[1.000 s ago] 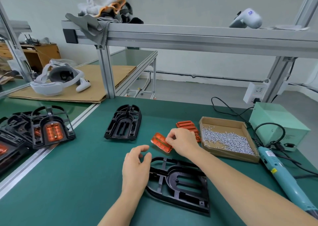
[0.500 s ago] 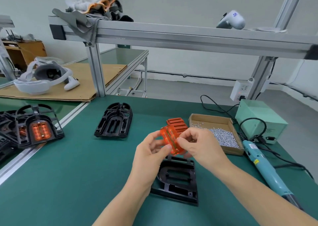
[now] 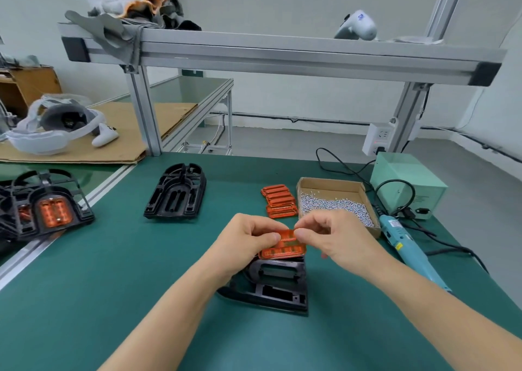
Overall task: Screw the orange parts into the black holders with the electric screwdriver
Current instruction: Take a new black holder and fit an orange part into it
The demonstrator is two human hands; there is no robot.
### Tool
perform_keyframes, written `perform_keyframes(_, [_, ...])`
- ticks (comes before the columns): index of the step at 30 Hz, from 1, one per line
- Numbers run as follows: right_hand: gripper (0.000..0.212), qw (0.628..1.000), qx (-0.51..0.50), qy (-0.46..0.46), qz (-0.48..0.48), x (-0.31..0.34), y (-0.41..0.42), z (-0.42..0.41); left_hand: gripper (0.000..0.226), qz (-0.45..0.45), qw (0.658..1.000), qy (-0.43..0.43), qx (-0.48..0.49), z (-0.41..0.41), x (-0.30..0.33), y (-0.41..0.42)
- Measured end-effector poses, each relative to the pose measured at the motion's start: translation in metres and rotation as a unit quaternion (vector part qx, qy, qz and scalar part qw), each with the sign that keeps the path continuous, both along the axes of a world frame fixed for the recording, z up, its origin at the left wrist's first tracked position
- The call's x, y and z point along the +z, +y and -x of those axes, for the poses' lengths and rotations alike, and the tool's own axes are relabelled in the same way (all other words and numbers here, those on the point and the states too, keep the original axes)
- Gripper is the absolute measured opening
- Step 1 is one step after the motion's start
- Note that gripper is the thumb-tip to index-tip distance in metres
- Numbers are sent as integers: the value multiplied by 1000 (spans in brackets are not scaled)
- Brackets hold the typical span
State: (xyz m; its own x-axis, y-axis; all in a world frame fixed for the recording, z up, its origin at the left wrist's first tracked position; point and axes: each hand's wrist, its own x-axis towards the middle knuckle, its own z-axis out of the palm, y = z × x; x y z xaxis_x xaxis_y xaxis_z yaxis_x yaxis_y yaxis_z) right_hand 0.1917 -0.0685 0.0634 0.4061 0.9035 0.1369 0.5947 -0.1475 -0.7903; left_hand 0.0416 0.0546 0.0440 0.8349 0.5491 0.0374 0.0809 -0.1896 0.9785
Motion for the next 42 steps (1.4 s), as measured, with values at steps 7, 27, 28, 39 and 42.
perform_keyframes(7, [15,995,-35,80,47,-20,2,-4,19,-149,984,73,68,2,-6,8])
perform_keyframes(27, [15,988,-77,-38,130,-50,4,-5,114,-421,859,291,-29,14,-43,5])
perform_keyframes(28, [15,987,-76,-37,133,-49,5,-6,114,-423,858,291,-25,13,-44,4])
perform_keyframes(39, [16,978,-44,-112,173,-44,12,-7,110,-415,865,281,-18,15,-42,0])
perform_keyframes(42, [18,973,-31,-125,190,-41,14,-9,112,-412,864,288,-24,15,-41,0])
